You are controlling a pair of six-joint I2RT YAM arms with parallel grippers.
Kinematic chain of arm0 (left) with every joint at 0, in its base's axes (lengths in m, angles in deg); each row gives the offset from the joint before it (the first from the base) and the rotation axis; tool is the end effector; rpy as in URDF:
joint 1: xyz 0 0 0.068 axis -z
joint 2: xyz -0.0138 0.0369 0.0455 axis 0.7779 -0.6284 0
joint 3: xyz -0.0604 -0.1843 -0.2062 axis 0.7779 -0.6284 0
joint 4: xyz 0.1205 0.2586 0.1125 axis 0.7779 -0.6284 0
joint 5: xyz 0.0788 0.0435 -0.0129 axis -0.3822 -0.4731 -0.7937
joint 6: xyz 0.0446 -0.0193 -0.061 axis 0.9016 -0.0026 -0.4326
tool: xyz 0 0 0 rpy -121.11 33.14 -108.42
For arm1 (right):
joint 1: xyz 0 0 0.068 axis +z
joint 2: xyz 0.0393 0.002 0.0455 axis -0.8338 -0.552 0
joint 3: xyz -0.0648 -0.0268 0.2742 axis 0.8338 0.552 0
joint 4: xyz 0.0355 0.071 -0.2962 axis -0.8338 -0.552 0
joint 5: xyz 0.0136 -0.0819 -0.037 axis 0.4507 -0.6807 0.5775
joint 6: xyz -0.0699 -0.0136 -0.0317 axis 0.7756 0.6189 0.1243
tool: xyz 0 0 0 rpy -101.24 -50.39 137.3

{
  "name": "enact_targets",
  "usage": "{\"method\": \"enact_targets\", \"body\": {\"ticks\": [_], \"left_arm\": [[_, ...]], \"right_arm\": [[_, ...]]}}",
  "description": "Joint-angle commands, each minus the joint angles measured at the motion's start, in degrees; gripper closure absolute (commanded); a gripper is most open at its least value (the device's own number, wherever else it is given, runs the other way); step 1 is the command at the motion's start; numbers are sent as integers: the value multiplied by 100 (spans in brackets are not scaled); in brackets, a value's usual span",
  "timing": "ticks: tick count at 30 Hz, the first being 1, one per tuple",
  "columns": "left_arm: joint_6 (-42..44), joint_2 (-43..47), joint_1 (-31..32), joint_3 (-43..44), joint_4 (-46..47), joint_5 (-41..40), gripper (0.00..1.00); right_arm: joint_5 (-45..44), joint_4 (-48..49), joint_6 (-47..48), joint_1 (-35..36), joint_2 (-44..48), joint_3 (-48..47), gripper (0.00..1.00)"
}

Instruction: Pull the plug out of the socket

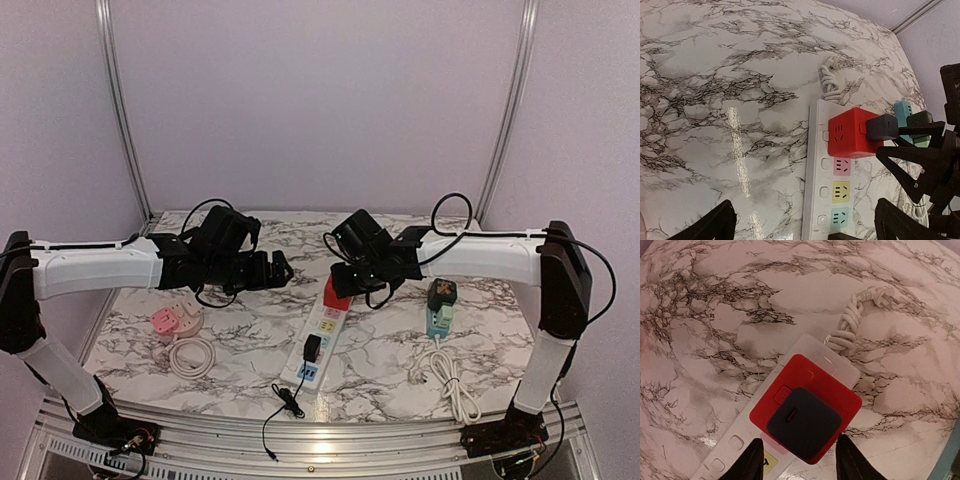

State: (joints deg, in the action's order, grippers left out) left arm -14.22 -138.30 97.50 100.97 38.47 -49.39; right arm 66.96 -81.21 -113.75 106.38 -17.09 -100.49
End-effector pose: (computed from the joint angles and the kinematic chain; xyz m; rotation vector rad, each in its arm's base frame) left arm 0.2932 -0.3004 0.2264 0.1095 2.2990 -0.7167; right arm 0.3100 0.3425 0.1962 -0.3819 2.4392 0.2795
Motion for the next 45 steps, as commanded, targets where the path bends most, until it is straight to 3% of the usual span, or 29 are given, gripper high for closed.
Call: {"method": "enact_targets", "body": {"ticks": [1,12,18,22,30,37,45], "left_arm": [[-35,-42,-21,-45,156,146,1],[-16,-66,-20,-243,367,224,1],[-147,-587,-29,1,683,326,2],[-277,-842,-29,89,883,348,7],[-386,-1269,-29,87,868,301,23],[-362,-1760,26,194,735,291,50],[-463,-1787,325,-79,689,102,67]], "right_arm": [[22,-493,-650,71,-90,-239,53],[-680,-592,-1178,71,-62,-608,51],[-952,-608,-1314,-60,-83,-603,36],[-392,-123,-1349,-613,90,-127,32],[27,380,-1465,-1271,329,603,46],[652,843,-1181,-1265,-245,664,49],[943,900,-1071,-1222,-757,453,52]]}}
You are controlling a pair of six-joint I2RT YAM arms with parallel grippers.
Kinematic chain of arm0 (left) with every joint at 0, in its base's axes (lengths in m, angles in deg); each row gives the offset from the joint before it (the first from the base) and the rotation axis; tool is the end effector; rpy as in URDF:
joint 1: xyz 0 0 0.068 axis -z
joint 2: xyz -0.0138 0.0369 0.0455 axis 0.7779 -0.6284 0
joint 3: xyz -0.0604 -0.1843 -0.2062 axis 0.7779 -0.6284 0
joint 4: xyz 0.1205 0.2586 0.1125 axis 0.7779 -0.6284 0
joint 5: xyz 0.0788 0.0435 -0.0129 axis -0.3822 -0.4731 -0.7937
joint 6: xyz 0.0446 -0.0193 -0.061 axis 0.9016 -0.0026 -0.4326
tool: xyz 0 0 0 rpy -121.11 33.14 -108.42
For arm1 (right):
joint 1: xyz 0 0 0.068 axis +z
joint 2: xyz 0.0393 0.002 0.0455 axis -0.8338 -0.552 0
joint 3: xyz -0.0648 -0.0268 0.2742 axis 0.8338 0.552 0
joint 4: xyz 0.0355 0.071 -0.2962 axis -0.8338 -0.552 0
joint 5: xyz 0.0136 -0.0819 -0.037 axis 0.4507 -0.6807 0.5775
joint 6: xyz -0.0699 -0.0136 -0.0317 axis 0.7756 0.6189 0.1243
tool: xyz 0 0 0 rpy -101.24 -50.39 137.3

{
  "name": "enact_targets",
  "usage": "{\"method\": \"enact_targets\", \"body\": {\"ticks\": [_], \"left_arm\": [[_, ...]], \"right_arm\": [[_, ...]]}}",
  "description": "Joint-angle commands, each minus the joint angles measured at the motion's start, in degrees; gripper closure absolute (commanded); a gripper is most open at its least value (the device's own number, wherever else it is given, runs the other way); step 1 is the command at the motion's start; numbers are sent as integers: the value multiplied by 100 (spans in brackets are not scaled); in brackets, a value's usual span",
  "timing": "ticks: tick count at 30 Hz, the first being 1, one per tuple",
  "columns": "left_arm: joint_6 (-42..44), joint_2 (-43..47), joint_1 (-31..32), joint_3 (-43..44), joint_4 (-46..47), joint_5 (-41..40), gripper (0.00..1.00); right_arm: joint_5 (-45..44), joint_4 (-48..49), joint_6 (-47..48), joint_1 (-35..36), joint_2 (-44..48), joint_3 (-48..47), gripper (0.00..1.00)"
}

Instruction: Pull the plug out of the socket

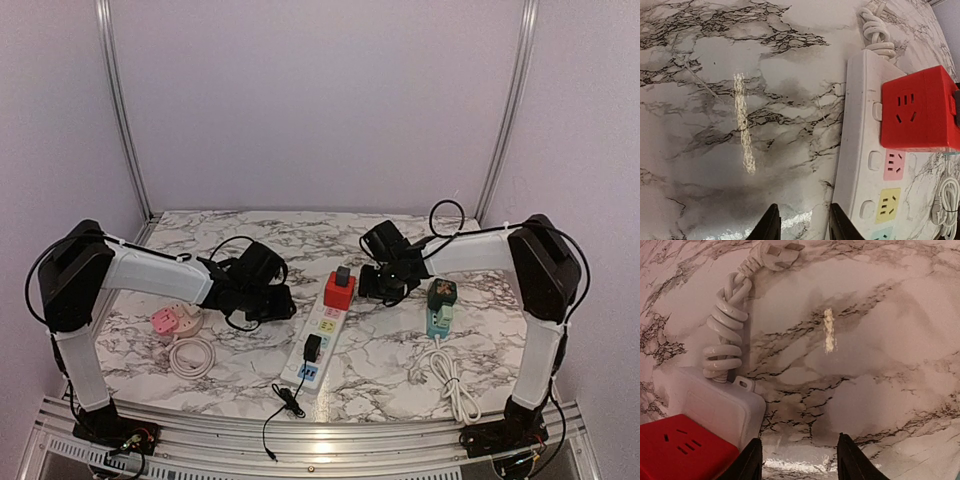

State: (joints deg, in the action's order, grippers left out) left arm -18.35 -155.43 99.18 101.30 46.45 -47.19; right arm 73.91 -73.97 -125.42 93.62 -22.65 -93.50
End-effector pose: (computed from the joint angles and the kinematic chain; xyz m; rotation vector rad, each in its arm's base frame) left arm 0.3038 -0.3344 0.1183 0.0940 2.4733 -0.6892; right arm 0.3675 0.2675 0.1186 0.0882 2.6023 0.3304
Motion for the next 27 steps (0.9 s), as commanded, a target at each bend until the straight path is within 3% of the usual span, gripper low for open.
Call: {"method": "enact_targets", "body": {"ticks": [1,17,22,27], "left_arm": [[-83,-92,196,-140,-100,-148,68],[-483,-583,941,2,317,44,74],[-516,-516,1077,109,392,-58,73],[-490,1,979,-45,-136,-581,72]], "right_arm": [[289,201,113,64,-260,-265,52],[843,247,893,428,-1190,-1227,53],[516,-120,1208,659,-1172,-1387,53],[35,-438,1328,636,-754,-1044,51]]}}
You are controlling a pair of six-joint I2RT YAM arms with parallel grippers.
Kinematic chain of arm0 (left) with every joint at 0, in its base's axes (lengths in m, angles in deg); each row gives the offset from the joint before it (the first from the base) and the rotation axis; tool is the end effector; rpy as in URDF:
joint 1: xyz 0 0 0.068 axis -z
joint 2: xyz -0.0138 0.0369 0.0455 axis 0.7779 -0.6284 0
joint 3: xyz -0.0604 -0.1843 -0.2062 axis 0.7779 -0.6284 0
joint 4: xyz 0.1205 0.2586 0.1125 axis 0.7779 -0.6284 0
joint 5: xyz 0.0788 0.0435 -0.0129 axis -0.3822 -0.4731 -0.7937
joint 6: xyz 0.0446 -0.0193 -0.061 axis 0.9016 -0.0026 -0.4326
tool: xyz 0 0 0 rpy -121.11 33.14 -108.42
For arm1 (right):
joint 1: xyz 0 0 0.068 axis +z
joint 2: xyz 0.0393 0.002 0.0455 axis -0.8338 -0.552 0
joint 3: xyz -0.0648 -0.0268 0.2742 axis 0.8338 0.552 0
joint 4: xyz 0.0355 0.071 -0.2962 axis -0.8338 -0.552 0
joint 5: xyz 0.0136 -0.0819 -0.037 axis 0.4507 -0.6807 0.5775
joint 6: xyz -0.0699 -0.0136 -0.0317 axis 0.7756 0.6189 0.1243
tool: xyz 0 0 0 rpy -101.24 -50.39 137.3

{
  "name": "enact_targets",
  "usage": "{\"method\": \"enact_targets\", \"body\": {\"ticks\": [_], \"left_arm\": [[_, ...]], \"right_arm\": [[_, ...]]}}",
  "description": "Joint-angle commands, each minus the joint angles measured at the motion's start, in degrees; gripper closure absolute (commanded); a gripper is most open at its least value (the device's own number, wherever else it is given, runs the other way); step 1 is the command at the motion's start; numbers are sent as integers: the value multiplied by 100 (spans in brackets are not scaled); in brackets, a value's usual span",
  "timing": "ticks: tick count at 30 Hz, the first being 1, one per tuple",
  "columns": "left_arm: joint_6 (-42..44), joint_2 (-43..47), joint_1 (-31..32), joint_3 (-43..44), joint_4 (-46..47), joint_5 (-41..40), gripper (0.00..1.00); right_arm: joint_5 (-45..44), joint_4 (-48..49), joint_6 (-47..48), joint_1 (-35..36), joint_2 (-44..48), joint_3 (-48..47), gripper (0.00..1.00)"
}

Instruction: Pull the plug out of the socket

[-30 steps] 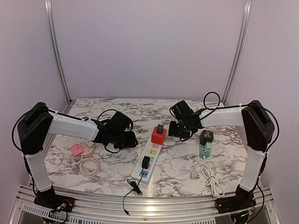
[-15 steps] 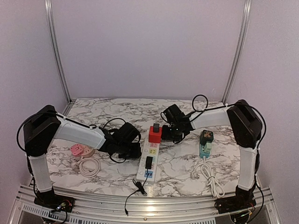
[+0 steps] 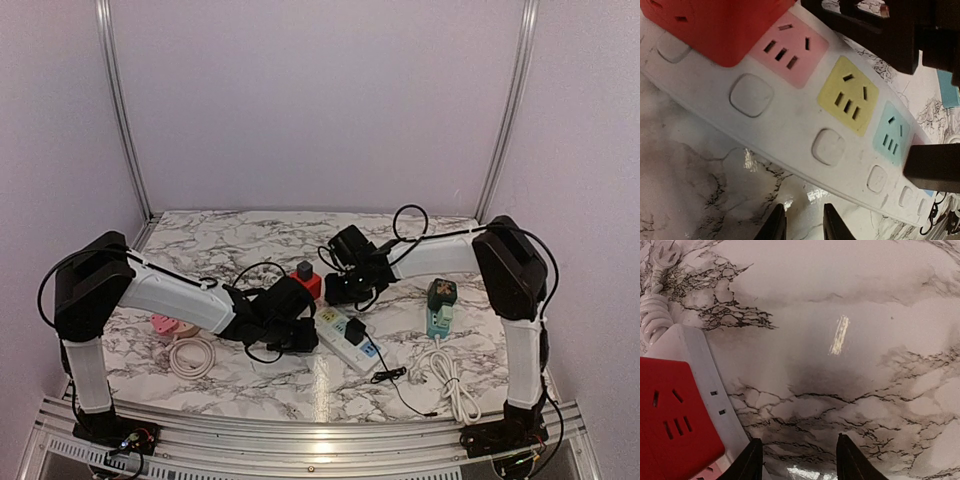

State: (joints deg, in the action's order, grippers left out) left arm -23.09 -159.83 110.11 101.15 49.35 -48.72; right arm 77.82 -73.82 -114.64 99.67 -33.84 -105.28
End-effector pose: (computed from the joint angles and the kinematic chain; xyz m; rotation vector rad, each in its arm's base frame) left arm 0.2382 -0.3881 0.0891 0.2205 2.5250 -0.7504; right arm 0.3717 0.3433 0.0990 -0.3198 2.5951 0.3861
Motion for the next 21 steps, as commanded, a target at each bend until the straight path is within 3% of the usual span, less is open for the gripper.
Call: {"method": "enact_targets", "body": {"ticks": [1,7,12,21], "left_arm": [[-36,603,-161,-125,-468,-501,71],[-59,1589,-573,-555,-648,-635,69],[21,1903,-1122,-574,-573,-222,67],[74,1456,-1677,-53,-242,375,67]], "right_arm": [[-438,-531,278,19,476,177,51],[-578,-779,910,-7,1274,123,49],[-38,-377,1806,138,1793,-50,44],[561,-961,2793,480,851,-1492,44]]}}
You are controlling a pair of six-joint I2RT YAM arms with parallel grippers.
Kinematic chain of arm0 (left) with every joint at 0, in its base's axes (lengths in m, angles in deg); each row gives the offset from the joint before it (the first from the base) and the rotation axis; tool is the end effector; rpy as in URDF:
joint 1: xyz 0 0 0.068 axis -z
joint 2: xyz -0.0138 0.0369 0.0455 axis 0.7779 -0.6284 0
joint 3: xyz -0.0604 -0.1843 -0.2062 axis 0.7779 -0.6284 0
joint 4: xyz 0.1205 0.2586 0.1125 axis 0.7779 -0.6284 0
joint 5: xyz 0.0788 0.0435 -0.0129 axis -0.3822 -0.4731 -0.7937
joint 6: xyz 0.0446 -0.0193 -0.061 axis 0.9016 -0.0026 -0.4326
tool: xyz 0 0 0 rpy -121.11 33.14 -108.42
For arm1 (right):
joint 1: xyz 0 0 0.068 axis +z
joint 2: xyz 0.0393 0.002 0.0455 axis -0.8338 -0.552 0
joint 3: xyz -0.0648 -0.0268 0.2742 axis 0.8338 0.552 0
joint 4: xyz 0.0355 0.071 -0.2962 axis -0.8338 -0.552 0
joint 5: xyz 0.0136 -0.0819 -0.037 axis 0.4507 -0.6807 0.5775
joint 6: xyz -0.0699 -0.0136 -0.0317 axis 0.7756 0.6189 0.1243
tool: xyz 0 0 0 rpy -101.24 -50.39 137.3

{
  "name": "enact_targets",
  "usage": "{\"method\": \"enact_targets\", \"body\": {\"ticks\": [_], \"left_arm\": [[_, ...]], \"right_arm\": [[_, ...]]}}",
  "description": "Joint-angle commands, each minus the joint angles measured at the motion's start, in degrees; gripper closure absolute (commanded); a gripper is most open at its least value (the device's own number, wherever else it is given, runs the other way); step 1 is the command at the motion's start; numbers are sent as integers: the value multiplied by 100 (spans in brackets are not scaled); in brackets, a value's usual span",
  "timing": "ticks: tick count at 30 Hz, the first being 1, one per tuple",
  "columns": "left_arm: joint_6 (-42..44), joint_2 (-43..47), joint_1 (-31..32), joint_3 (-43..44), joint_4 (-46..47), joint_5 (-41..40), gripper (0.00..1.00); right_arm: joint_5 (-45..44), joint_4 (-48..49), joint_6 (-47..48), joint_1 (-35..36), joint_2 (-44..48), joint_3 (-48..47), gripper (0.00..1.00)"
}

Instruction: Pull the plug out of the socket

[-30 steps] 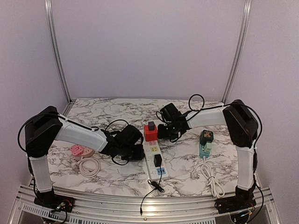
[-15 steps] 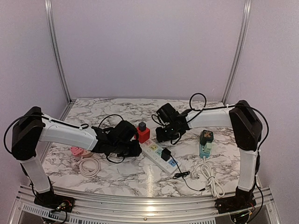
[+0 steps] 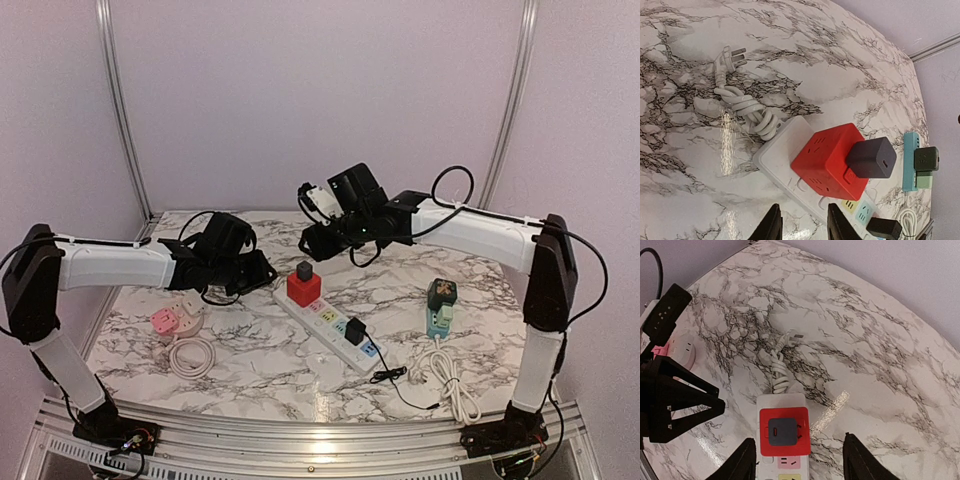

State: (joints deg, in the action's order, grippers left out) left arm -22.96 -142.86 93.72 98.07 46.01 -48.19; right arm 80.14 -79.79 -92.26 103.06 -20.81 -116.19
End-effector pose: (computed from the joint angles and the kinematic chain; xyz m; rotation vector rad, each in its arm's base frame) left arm 0.3184 -0.2878 0.1890 -0.1308 2.3183 -0.7813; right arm 0.3533 0.3713 0.2742 -0.7910 2.1554 0.4612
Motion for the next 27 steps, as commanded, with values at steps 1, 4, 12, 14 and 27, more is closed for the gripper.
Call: {"method": "enact_targets", "body": {"ticks": [1,4,12,14,27], "left_arm": [[48,-291,-64,277,131,405,67],[10,-445,-105,385,141,557,67],[-78,-766,-152,575,379,679,67],[-90,-836,-152,626,387,724,67],[-95,-1198,-186,837,432,809,68]], "right_arm": [[284,-385,556,142,-539,-479,43],[231,-503,748,139,-781,-735,43],[220,-547,784,148,-1012,-829,45],[214,-514,776,148,-1034,-827,47],[137,-414,711,148,-1159,-737,62]]}}
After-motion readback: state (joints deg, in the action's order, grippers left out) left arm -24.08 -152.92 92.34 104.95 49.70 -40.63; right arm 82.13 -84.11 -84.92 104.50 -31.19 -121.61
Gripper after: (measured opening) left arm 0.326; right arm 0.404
